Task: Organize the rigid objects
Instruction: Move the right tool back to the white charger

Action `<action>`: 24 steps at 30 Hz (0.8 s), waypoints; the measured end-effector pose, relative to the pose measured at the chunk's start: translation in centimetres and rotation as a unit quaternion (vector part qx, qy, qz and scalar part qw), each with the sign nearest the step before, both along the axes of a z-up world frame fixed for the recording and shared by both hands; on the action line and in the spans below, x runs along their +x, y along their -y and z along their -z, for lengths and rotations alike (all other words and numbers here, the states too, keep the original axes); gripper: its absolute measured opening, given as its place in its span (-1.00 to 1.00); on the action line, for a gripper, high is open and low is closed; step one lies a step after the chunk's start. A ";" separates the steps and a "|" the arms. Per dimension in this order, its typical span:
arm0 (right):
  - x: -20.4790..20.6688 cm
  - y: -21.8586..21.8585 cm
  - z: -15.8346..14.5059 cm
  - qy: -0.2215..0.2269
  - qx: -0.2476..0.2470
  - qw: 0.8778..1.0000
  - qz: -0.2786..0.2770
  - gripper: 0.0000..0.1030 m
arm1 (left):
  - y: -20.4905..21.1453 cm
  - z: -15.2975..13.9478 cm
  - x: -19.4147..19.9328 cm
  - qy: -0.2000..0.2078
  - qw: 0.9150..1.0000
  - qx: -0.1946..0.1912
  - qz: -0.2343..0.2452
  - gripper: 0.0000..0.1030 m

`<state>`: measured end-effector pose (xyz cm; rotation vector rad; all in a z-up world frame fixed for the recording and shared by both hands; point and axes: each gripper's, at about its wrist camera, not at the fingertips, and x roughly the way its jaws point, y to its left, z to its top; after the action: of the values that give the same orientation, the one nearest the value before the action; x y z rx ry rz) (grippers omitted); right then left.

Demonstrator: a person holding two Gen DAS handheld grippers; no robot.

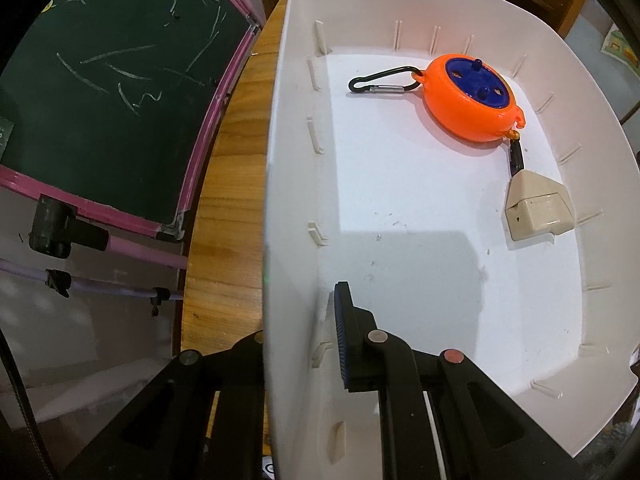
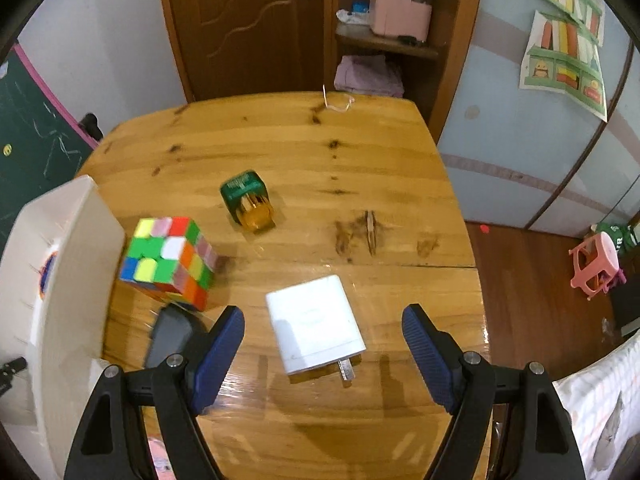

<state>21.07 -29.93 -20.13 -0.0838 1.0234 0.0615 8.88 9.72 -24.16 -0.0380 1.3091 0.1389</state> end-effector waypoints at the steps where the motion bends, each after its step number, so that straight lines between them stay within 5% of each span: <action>1: 0.1 -0.1 0.3 -0.001 -0.002 1.000 -0.002 0.58 | -0.1 0.1 0.0 0.000 1.000 0.000 0.000 -0.74; 24: 1.5 -0.4 4.2 -0.040 -0.006 0.999 -0.028 0.29 | -0.5 0.3 0.2 -0.003 1.000 0.000 -0.007 -0.74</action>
<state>22.54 -29.55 -24.35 -0.1212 1.1005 0.1109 9.05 10.18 -24.42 -0.0478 1.3156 0.1507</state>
